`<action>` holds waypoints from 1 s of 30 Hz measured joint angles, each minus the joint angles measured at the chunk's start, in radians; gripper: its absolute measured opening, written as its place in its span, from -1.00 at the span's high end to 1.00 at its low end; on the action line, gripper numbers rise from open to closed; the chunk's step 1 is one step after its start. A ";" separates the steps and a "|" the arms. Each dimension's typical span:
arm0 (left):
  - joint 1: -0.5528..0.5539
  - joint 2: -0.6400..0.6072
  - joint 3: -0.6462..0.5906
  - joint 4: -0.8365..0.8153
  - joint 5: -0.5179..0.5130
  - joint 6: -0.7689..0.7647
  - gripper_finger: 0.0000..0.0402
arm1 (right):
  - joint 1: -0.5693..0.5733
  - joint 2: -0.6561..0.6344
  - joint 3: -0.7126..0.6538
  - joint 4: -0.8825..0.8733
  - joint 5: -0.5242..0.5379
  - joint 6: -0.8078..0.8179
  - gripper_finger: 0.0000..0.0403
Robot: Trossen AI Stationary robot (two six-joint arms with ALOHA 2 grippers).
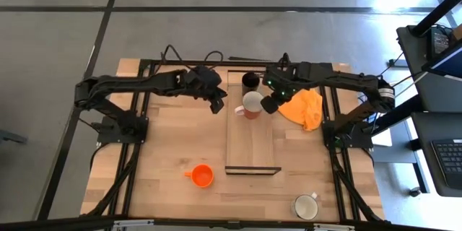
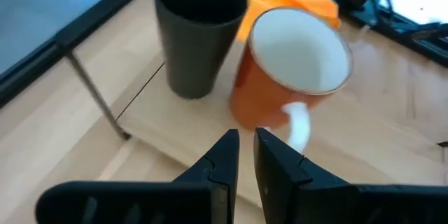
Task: Stack small to large cups/mugs on shelf
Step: Put the red pattern mug align with the black cup on the shelf
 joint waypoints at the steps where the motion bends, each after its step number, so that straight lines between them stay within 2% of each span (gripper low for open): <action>1: 0.006 0.007 0.000 -0.003 0.007 0.000 0.81 | 0.007 -0.003 -0.015 0.016 -0.016 0.018 0.96; 6: 0.023 0.047 0.000 0.008 0.066 0.001 0.81 | 0.034 -0.006 -0.067 0.120 -0.054 0.063 0.95; 10: 0.023 0.075 0.000 0.005 0.074 0.000 0.81 | 0.038 -0.006 -0.088 0.188 -0.057 0.071 0.98; 30: 0.037 0.078 0.000 0.023 0.074 0.008 0.81 | 0.038 -0.005 -0.088 0.245 -0.054 0.068 0.95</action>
